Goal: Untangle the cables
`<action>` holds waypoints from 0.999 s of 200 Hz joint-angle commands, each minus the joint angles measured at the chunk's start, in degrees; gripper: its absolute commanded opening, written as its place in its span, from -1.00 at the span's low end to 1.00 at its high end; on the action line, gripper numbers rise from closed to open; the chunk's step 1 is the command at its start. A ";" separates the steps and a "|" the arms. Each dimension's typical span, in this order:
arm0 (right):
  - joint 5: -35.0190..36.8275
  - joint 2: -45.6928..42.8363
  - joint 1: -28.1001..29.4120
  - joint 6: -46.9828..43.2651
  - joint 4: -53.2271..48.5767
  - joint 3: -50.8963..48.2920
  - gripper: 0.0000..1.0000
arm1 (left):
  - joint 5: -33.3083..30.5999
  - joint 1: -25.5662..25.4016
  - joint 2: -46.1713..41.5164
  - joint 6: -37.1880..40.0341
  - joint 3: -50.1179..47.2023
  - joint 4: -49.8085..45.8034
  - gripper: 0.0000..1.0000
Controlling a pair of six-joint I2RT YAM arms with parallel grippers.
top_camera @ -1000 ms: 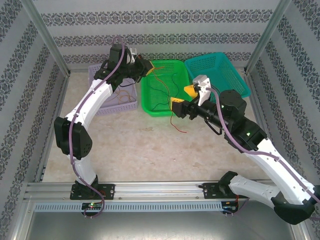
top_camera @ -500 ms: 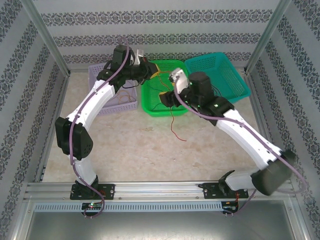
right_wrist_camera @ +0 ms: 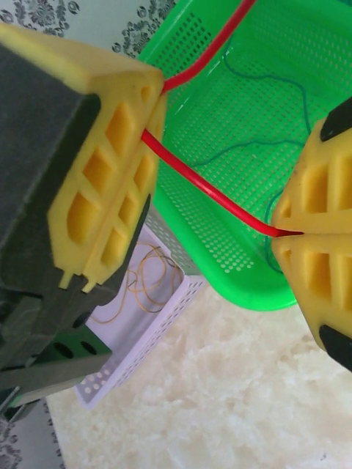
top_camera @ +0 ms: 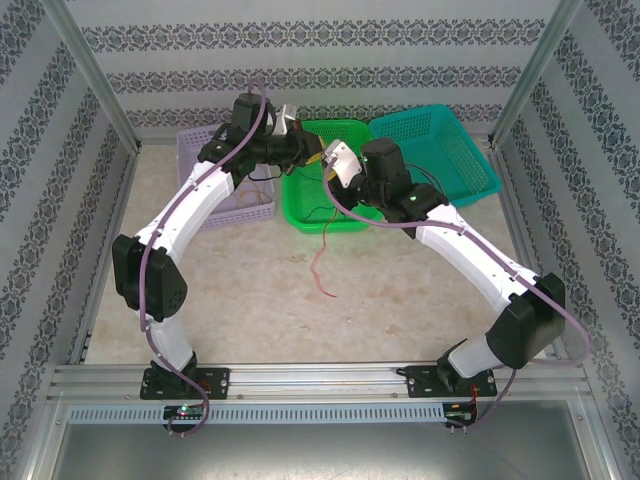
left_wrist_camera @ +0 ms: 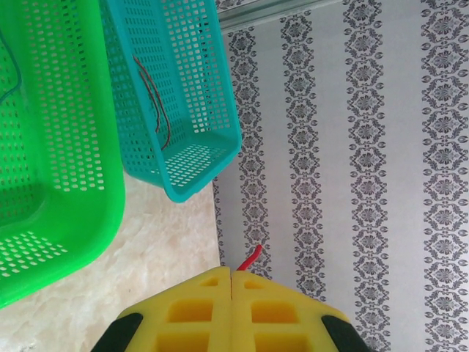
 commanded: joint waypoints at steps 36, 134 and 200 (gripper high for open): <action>-15.42 -5.10 -5.36 -1.86 5.84 -6.67 -1.00 | -0.60 -0.59 -4.16 1.19 0.83 -1.84 -1.00; -24.05 -3.01 -7.68 8.05 7.93 -9.29 0.07 | -2.09 -1.14 -4.38 0.92 1.04 -1.67 -1.00; -19.12 -3.72 -5.44 2.00 5.47 -8.17 -1.00 | -2.70 -1.89 -5.23 1.39 0.57 -2.51 -1.00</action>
